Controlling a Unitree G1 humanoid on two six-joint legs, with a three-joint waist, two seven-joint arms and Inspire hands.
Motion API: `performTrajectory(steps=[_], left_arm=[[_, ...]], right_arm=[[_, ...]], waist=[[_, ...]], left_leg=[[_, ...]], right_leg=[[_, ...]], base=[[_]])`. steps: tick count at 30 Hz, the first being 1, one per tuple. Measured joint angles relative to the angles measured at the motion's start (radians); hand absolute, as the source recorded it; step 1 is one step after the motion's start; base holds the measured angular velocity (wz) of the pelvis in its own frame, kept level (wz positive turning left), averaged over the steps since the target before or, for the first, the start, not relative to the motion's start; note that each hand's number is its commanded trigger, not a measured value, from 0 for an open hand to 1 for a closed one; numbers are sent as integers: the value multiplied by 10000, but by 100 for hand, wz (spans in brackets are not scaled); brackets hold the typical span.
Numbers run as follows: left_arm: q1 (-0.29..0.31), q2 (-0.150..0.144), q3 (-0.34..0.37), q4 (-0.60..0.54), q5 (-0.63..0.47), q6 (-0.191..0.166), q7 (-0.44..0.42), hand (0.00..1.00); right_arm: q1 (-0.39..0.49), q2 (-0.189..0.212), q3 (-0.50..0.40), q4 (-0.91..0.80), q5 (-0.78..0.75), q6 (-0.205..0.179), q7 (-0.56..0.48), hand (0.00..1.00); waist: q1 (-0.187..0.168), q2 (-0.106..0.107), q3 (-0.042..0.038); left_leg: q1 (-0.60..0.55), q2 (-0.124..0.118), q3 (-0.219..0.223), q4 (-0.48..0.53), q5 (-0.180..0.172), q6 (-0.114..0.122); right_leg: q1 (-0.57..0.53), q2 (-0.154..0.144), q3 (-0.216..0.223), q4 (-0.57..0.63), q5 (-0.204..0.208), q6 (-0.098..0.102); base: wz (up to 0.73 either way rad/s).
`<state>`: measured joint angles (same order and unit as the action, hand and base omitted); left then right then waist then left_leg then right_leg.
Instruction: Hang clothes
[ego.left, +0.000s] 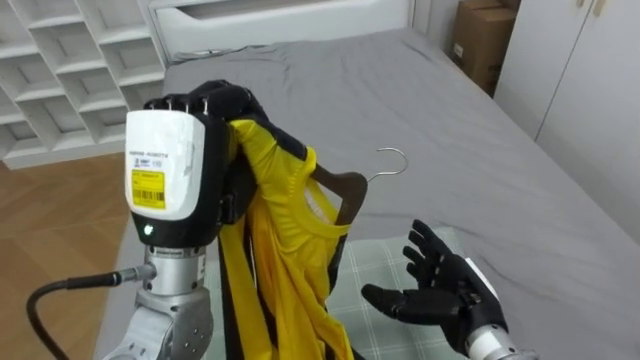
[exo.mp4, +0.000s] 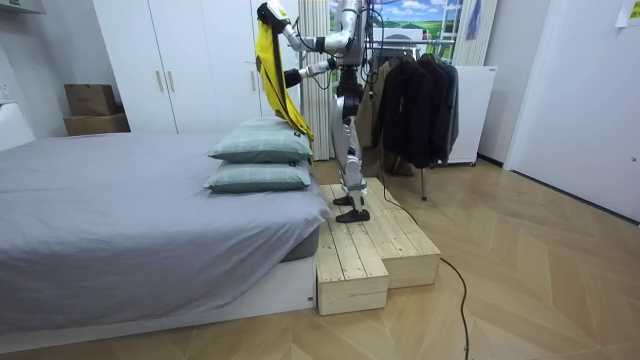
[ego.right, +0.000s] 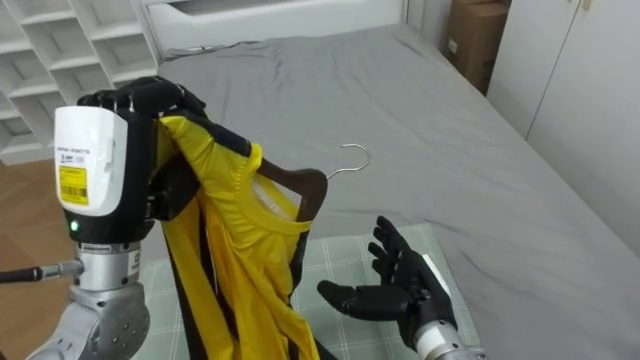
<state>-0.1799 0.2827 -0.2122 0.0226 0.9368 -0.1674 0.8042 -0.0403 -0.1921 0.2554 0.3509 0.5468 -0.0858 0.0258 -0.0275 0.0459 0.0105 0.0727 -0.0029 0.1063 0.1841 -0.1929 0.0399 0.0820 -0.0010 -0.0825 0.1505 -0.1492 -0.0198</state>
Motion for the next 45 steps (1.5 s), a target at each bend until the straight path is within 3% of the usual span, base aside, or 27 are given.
performTrajectory(steps=[7, 15, 29, 39, 45], left_arm=[[-45, -3, -272, -16, 205, 190, -8, 100], [-46, -264, -542, -45, 1012, 546, -218, 100], [-84, -350, -1174, -51, 1252, 831, -346, 100], [-131, -416, -1658, -247, 1232, 1158, -519, 100], [-135, -700, -1823, -418, 1207, 1265, -745, 100]], right_arm=[[-77, -8, 180, 11, 438, 0, -12, 0], [-492, 61, 376, 384, 1238, 13, 70, 0], [-1058, 143, 859, 383, 1507, 219, 874, 0], [-1062, 319, 1149, 400, 1603, 375, 843, 0], [-1064, 408, 1528, 401, 1865, 451, 830, 0]], waist=[[74, -60, -9], [50, -84, -15], [8, -128, -32], [4, -233, -32], [65, -232, -31]], left_leg=[[-86, 5, -1, 35, 0, 0], [-124, -16, 0, 43, 1, 0], [-133, -21, -6, 51, 3, 3], [-115, -47, -18, 49, 3, 4], [-72, -45, -4, 44, 3, 4]], right_leg=[[-79, 0, -1, 1, 0, 0], [-123, 2, -1, 9, 0, -1], [-136, -82, 13, 8, 0, 0], [-99, -79, -1, 7, 0, 1], [-67, -54, 3, 8, 0, 1]], base=[[0], [0], [0], [0], [0]])
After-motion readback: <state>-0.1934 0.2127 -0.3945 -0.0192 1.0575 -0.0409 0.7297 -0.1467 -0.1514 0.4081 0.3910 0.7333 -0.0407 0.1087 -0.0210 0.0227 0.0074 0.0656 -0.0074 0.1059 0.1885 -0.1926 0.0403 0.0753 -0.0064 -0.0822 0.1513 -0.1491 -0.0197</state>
